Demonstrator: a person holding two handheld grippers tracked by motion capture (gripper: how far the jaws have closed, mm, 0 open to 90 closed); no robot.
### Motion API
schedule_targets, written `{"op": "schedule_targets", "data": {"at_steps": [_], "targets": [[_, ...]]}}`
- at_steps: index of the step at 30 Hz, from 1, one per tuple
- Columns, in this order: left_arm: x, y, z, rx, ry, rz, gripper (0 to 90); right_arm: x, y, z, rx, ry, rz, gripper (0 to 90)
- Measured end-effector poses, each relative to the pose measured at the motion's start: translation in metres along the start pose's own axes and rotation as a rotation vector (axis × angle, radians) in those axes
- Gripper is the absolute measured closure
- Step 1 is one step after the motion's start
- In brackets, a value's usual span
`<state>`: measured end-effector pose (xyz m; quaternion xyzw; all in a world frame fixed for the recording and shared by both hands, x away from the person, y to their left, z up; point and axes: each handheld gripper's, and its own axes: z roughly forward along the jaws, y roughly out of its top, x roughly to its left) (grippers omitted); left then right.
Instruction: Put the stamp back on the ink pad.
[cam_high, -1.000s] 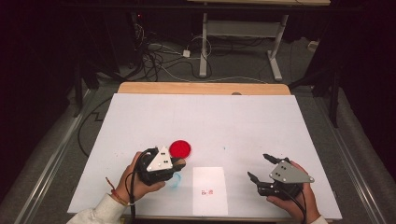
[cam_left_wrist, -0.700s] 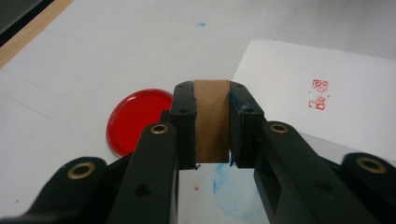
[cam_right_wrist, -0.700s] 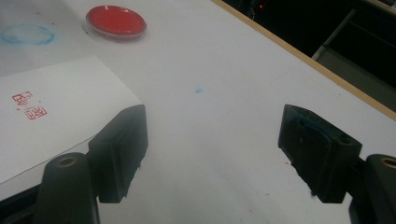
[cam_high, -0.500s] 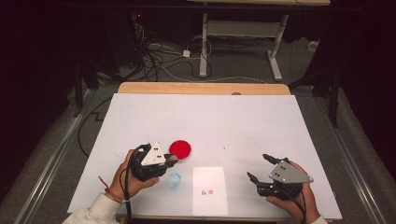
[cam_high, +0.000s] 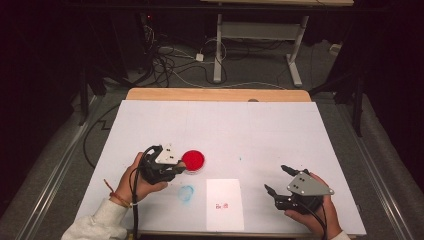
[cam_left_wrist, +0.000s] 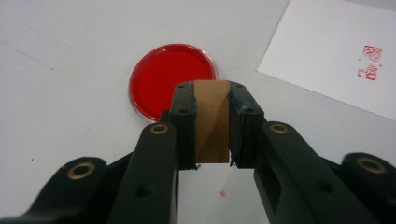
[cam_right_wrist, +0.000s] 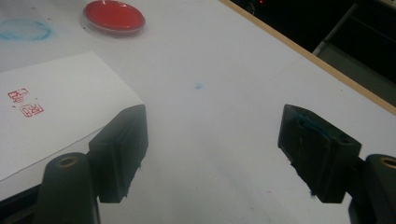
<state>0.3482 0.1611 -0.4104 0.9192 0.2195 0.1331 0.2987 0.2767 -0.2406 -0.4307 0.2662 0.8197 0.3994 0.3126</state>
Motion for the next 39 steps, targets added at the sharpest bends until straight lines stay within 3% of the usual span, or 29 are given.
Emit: {"op": "schedule_targets", "data": {"at_steps": [4, 9, 16, 19, 29, 35, 39], "targets": [[0.009, 0.009, 0.005, 0.017, -0.031, 0.002, 73.4, 0.001, -0.001, 0.001, 0.008, 0.008, -0.005, 25.1], [0.021, 0.026, 0.021, 0.087, -0.086, 0.027, 73.4, 0.0, -0.002, 0.003, 0.017, 0.008, 0.001, 25.2], [0.03, 0.039, 0.051, 0.19, -0.113, 0.036, 73.3, 0.002, -0.003, 0.004, 0.021, 0.02, -0.006, 25.3], [0.032, 0.041, 0.058, 0.212, -0.108, 0.034, 73.2, 0.001, -0.004, 0.004, 0.025, 0.02, -0.008, 25.3], [0.038, 0.042, 0.069, 0.234, -0.115, 0.01, 69.2, 0.003, -0.003, 0.005, 0.032, 0.023, -0.009, 25.4], [0.039, 0.041, 0.064, 0.2, -0.098, -0.008, 61.8, 0.002, -0.003, 0.004, 0.03, 0.022, -0.013, 25.4], [0.038, 0.04, 0.055, 0.142, -0.076, -0.025, 55.2, 0.002, -0.003, 0.003, 0.027, 0.019, -0.013, 25.4]]}}
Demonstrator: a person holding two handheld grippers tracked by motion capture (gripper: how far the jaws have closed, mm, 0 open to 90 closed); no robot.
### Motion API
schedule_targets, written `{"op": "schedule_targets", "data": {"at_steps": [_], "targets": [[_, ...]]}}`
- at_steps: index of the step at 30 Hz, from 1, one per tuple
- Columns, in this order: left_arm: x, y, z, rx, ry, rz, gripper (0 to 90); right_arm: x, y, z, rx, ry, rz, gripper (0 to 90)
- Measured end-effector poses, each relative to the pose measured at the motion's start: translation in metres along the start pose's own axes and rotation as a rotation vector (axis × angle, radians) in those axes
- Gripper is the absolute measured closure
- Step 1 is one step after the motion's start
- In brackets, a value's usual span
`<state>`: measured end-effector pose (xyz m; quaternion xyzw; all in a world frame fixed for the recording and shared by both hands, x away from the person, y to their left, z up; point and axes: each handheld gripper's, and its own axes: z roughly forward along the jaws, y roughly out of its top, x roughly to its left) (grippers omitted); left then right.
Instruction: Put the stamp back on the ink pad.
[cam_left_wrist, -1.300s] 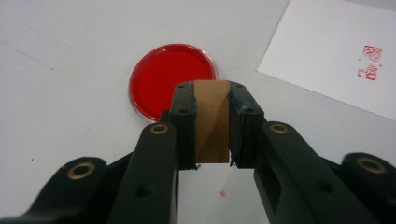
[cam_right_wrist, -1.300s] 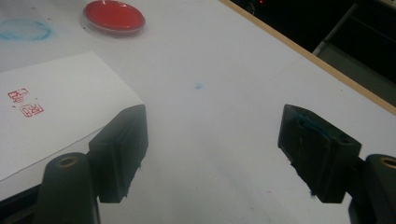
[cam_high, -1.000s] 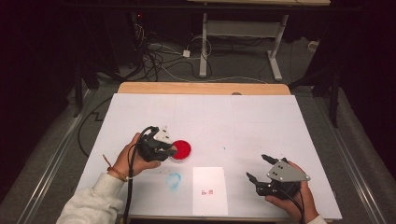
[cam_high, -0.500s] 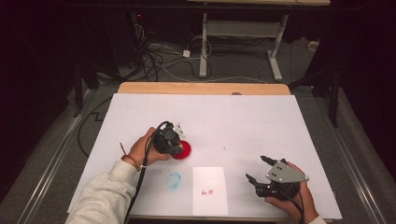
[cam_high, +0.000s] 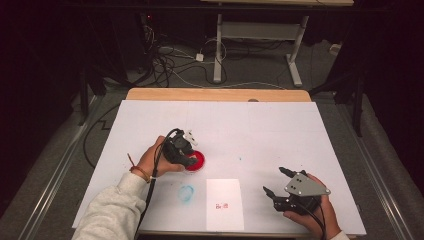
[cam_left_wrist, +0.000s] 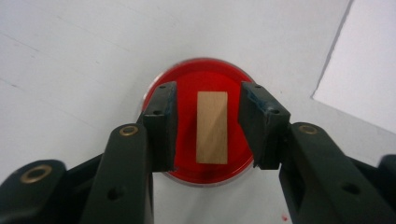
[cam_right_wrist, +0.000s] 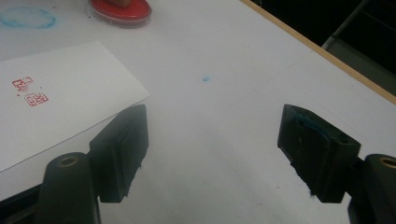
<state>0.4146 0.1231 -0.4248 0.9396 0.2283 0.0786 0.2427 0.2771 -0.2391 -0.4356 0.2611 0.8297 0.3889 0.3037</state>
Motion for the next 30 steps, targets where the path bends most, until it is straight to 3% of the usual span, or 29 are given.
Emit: {"op": "schedule_targets", "data": {"at_steps": [11, 14, 20, 30], "targets": [[-0.01, -0.011, -0.018, -0.168, 0.102, -0.044, 37.5, 0.001, 0.0, 0.0, 0.002, 0.0, -0.002, 25.4], [-0.012, -0.013, -0.019, -0.189, 0.144, -0.058, 30.7, 0.001, 0.0, 0.0, 0.0, -0.004, -0.002, 25.2], [-0.018, -0.017, -0.02, -0.276, 0.166, -0.048, 19.5, 0.001, 0.001, -0.001, -0.003, -0.009, -0.003, 25.2], [-0.033, -0.022, -0.028, -0.39, 0.235, 0.02, 15.7, 0.001, 0.001, -0.002, -0.008, -0.013, -0.002, 24.8]]}}
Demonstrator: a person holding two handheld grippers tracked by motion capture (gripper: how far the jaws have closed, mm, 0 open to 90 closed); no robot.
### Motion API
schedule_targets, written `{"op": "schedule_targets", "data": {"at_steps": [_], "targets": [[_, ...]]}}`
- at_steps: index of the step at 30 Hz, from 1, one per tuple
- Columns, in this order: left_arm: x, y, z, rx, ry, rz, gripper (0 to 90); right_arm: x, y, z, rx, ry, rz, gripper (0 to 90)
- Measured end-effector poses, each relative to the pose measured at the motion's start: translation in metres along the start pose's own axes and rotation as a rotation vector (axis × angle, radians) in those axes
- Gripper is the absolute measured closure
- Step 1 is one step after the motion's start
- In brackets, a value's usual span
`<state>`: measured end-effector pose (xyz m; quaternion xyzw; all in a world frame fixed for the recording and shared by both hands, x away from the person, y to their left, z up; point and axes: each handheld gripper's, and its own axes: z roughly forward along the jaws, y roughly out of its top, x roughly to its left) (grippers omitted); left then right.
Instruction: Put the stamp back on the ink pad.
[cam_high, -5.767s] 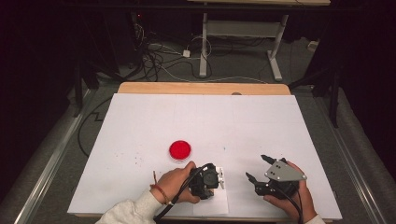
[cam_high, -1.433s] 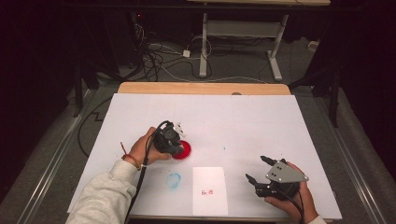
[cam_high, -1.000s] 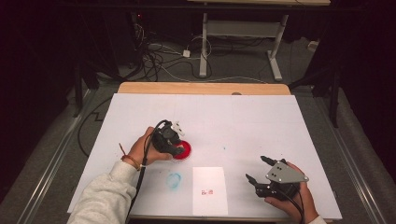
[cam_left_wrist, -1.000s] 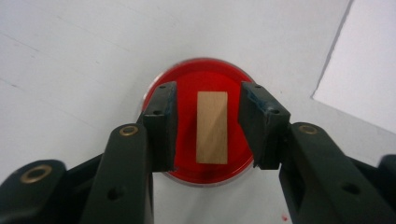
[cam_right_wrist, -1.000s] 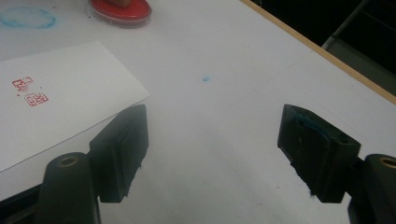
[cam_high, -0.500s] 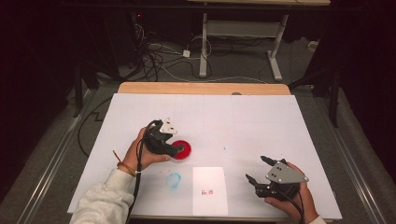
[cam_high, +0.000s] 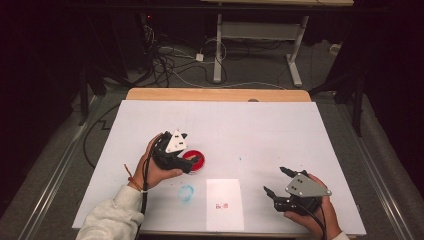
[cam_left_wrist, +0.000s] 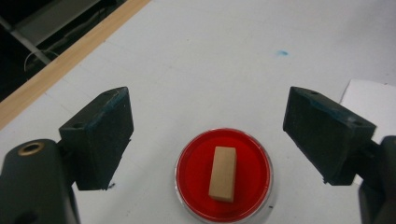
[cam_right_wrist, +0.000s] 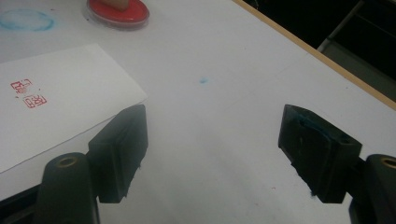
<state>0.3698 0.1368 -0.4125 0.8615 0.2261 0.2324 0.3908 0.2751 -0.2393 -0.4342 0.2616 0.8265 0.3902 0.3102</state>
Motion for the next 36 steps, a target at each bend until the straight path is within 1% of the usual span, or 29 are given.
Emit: {"op": "schedule_targets", "data": {"at_steps": [1, 2, 3, 5, 7, 9, 11, 13, 15, 17, 18, 19, 20, 21, 22, 25, 26, 28, 29, 36], "targets": [[-0.001, 0.0, -0.002, -0.012, 0.012, 0.006, 15.8, 0.0, 0.0, 0.0, -0.002, -0.002, 0.0, 24.8], [-0.002, 0.0, -0.004, -0.018, 0.01, 0.009, 16.0, 0.0, 0.0, -0.001, -0.004, -0.002, 0.002, 24.8], [-0.003, 0.0, -0.005, -0.017, 0.008, 0.011, 15.9, 0.0, 0.001, -0.001, -0.006, -0.004, 0.003, 24.8], [-0.005, -0.001, -0.008, -0.022, 0.022, 0.019, 16.0, 0.0, 0.001, -0.001, -0.009, -0.006, 0.003, 24.6], [-0.007, -0.002, -0.01, -0.02, 0.016, 0.028, 16.0, 0.0, 0.001, -0.002, -0.01, -0.011, 0.003, 24.3], [-0.009, -0.004, -0.013, -0.018, 0.038, 0.04, 16.0, 0.0, 0.001, -0.003, -0.015, -0.008, 0.002, 24.1], [-0.009, -0.006, -0.015, -0.018, 0.03, 0.048, 15.9, 0.0, 0.002, -0.003, -0.019, -0.014, 0.004, 23.2], [-0.011, -0.008, -0.017, -0.028, 0.044, 0.053, 16.0, -0.001, 0.002, -0.004, -0.024, -0.017, 0.007, 22.1], [-0.013, -0.01, -0.02, -0.035, 0.041, 0.063, 15.9, -0.001, 0.002, -0.004, -0.026, -0.033, 0.011, 20.8], [-0.015, -0.011, -0.023, -0.043, 0.063, 0.074, 15.9, -0.001, 0.002, -0.005, -0.032, -0.04, 0.014, 19.7], [-0.017, -0.012, -0.025, -0.051, 0.063, 0.074, 16.0, -0.001, 0.003, -0.005, -0.032, -0.048, 0.014, 18.8], [-0.018, -0.013, -0.026, -0.058, 0.07, 0.084, 15.9, -0.002, 0.003, -0.006, -0.036, -0.052, 0.018, 18.3], [-0.02, -0.014, -0.028, -0.062, 0.096, 0.093, 15.9, -0.002, 0.003, -0.006, -0.04, -0.051, 0.017, 18.1], [-0.022, -0.015, -0.029, -0.064, 0.109, 0.096, 15.9, -0.002, 0.003, -0.006, -0.04, -0.054, 0.016, 17.8], [-0.023, -0.015, -0.031, -0.067, 0.104, 0.092, 15.9, -0.002, 0.003, -0.006, -0.041, -0.058, 0.015, 17.5], [-0.026, -0.018, -0.035, -0.084, 0.109, 0.094, 15.8, -0.001, 0.003, -0.006, -0.043, -0.061, 0.016, 17.5], [-0.026, -0.019, -0.036, -0.089, 0.104, 0.099, 15.8, -0.001, 0.003, -0.006, -0.045, -0.063, 0.019, 17.5], [-0.029, -0.021, -0.04, -0.101, 0.111, 0.102, 15.8, -0.001, 0.004, -0.007, -0.045, -0.064, 0.016, 17.5], [-0.029, -0.022, -0.042, -0.108, 0.105, 0.098, 15.8, 0.0, 0.004, -0.007, -0.049, -0.067, 0.014, 17.6], [-0.033, -0.03, -0.05, -0.12, 0.137, 0.096, 15.8, 0.002, 0.005, -0.008, -0.054, -0.063, 0.011, 17.7]]}}
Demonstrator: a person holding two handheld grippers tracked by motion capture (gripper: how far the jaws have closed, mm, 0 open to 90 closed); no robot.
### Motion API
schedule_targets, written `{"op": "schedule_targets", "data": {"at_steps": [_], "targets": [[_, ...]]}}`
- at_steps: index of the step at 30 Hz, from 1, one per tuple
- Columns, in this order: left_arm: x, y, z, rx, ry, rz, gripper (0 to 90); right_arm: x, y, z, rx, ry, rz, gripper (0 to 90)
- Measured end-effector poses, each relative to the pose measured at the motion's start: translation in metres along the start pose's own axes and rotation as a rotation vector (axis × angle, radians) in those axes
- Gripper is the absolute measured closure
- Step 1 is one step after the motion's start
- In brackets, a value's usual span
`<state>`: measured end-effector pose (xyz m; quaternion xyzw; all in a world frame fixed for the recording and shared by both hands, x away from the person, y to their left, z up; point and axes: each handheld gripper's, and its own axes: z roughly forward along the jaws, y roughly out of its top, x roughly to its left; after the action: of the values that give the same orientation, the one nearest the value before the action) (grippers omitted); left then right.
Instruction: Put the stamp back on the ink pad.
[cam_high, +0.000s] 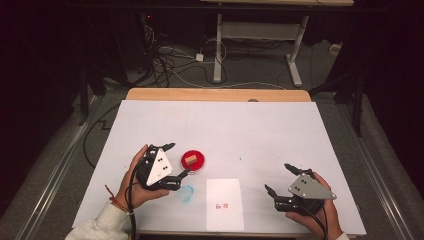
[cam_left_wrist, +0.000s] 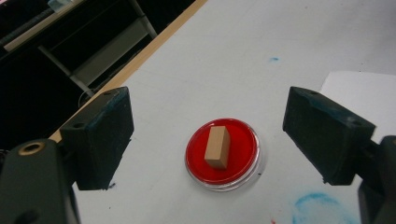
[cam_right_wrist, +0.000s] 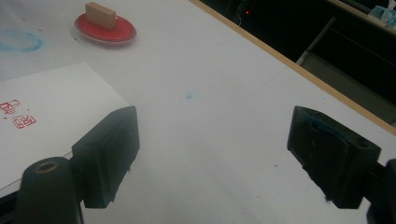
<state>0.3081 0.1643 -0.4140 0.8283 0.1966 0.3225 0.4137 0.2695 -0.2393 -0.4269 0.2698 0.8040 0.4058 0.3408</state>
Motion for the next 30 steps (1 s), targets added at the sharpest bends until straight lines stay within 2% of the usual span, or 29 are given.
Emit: {"op": "schedule_targets", "data": {"at_steps": [3, 6, 8, 10, 14, 19, 21, 25, 28, 30], "targets": [[-0.001, -0.005, -0.003, -0.001, 0.046, -0.001, 15.8, 0.001, 0.0, 0.0, 0.0, 0.001, -0.001, 17.8], [-0.001, -0.011, -0.006, 0.0, 0.054, -0.011, 15.8, 0.001, 0.0, -0.001, 0.0, 0.004, 0.001, 17.9], [-0.001, -0.014, -0.008, 0.005, 0.056, -0.016, 15.8, 0.001, 0.0, -0.001, 0.0, 0.002, 0.003, 17.9], [-0.001, -0.017, -0.01, 0.006, 0.04, -0.026, 15.8, 0.001, 0.0, -0.002, -0.003, 0.003, 0.004, 17.9], [-0.005, -0.024, -0.014, 0.013, 0.038, -0.02, 15.8, 0.001, -0.001, -0.002, -0.003, 0.003, 0.002, 18.1], [-0.007, -0.034, -0.02, 0.017, 0.054, -0.021, 15.8, 0.0, -0.001, -0.002, -0.002, -0.003, 0.008, 18.4], [-0.007, -0.04, -0.021, 0.025, 0.052, -0.045, 15.8, 0.0, -0.002, -0.002, 0.002, -0.006, 0.009, 18.4], [-0.008, -0.051, -0.024, 0.052, 0.061, -0.057, 15.8, -0.001, -0.002, -0.002, -0.001, -0.008, 0.011, 18.4], [-0.008, -0.058, -0.026, 0.064, 0.058, -0.09, 15.8, -0.001, -0.003, -0.003, -0.003, -0.01, 0.012, 18.3], [-0.009, -0.062, -0.027, 0.083, 0.057, -0.089, 15.8, -0.002, -0.003, -0.004, -0.002, -0.01, 0.014, 18.4]]}}
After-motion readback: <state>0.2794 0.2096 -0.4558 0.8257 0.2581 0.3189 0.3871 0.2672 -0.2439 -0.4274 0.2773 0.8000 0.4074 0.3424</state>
